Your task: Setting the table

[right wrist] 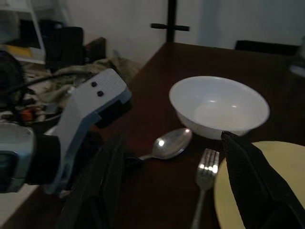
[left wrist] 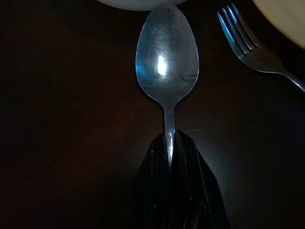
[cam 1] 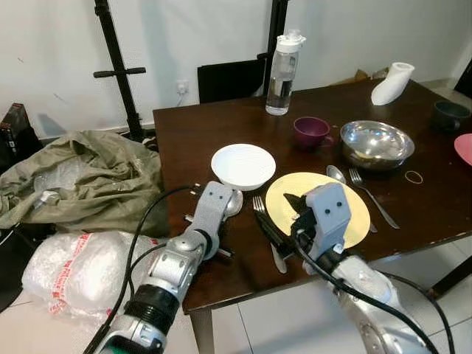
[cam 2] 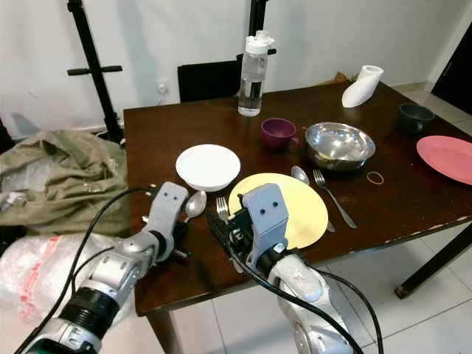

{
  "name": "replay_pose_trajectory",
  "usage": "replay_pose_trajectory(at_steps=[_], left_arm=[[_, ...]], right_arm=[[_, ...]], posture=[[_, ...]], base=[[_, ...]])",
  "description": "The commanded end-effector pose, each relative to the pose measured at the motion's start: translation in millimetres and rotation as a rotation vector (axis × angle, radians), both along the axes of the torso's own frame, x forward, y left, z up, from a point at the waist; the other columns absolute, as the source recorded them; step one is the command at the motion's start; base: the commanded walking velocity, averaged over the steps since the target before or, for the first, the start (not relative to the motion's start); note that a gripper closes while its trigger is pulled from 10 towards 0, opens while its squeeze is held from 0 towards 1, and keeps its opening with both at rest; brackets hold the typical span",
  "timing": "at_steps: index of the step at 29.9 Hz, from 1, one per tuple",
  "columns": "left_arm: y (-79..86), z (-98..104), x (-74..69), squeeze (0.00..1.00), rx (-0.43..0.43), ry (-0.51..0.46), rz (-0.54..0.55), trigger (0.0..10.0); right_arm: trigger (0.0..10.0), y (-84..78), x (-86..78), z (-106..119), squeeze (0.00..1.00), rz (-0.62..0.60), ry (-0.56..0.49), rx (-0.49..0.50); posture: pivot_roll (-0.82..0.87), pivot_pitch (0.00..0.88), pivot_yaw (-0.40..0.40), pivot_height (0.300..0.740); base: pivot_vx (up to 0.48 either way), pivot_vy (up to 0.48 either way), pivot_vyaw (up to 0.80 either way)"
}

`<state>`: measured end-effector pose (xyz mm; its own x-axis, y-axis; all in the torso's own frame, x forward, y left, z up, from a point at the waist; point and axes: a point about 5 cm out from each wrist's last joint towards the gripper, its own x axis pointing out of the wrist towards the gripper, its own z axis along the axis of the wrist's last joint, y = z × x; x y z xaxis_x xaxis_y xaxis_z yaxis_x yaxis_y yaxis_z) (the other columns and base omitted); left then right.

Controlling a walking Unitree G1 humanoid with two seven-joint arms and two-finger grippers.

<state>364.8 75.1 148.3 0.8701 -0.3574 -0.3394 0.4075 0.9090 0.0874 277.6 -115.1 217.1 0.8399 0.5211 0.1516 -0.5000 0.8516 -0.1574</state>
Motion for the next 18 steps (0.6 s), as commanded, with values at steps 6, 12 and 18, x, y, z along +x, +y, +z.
replay_pose_trajectory(at_steps=[6, 12, 18], left_arm=[[17.6, 5.2, -19.6, 0.00, -0.076, 0.086, -0.195, 10.0], [50.2, 34.9, -26.1, 0.00, -0.018, -0.015, -0.283, 10.0], [91.1, 57.2, -31.1, 0.00, 0.141, -0.065, -0.355, 10.0]], right_arm=[[10.0, -2.4, -2.6, 12.8, 0.00, 0.051, -0.010, 0.013], [10.0, -12.3, 2.0, 4.2, 0.00, 0.025, 0.060, -0.093], [10.0, -20.9, 4.6, -9.5, 0.00, 0.053, 0.180, -0.171]], posture=[[-0.01, 0.188, 0.090, 0.740], [0.01, 0.187, 0.084, 0.740], [0.02, 0.184, 0.077, 0.740]], base=[[0.000, 0.000, 0.00], [0.000, 0.000, 0.00], [0.000, 0.000, 0.00]])
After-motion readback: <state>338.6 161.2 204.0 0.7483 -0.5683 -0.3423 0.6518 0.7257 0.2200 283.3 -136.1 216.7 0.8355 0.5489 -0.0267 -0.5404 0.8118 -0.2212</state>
